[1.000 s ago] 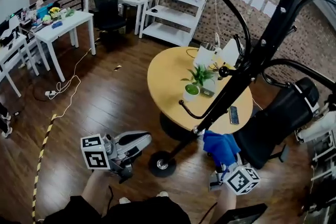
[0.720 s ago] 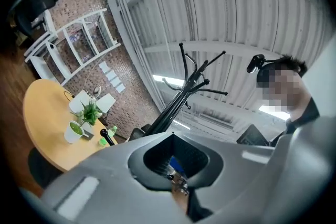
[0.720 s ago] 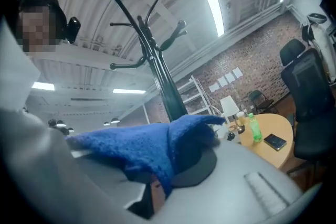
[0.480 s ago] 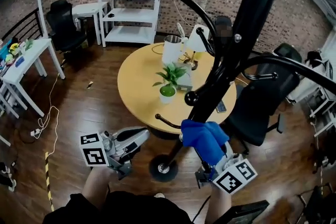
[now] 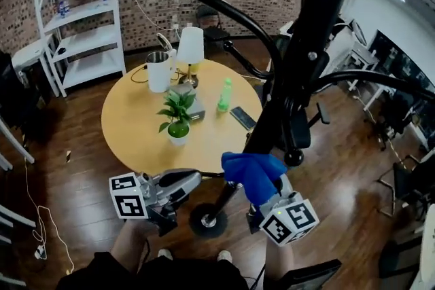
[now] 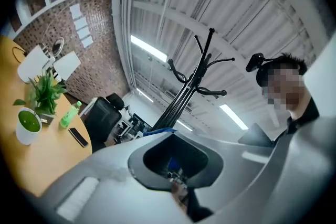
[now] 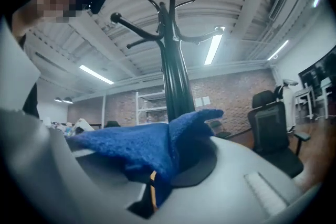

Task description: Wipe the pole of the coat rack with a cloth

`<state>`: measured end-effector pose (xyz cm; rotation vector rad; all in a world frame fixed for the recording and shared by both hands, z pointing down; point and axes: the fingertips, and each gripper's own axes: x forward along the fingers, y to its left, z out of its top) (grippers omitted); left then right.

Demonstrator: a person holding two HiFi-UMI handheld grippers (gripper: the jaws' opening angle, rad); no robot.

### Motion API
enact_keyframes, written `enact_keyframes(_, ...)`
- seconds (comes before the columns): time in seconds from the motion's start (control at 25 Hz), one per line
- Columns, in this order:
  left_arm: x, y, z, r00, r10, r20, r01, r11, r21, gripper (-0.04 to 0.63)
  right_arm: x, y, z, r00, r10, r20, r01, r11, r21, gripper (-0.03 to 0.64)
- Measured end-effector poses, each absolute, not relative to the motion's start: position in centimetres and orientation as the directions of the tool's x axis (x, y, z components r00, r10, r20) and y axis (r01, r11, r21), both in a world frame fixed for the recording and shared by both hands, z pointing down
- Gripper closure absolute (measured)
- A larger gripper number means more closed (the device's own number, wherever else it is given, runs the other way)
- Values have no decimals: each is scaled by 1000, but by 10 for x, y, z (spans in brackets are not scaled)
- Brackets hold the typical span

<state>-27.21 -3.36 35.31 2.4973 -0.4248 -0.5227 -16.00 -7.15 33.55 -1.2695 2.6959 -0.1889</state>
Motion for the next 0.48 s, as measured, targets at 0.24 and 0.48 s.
enact_keyframes(0.24, -281, -27, 349, 933, -240, -267, -49, -821, 569, 592, -160, -82, 328, -463, -877, -127, -858, 479, -186, 592)
enact_keyframes(0.48, -277, -15, 335, 930, -207, -305, -7, -837, 548, 593, -157, -79, 231, -456, -846, -275, -865, 494, -86, 592)
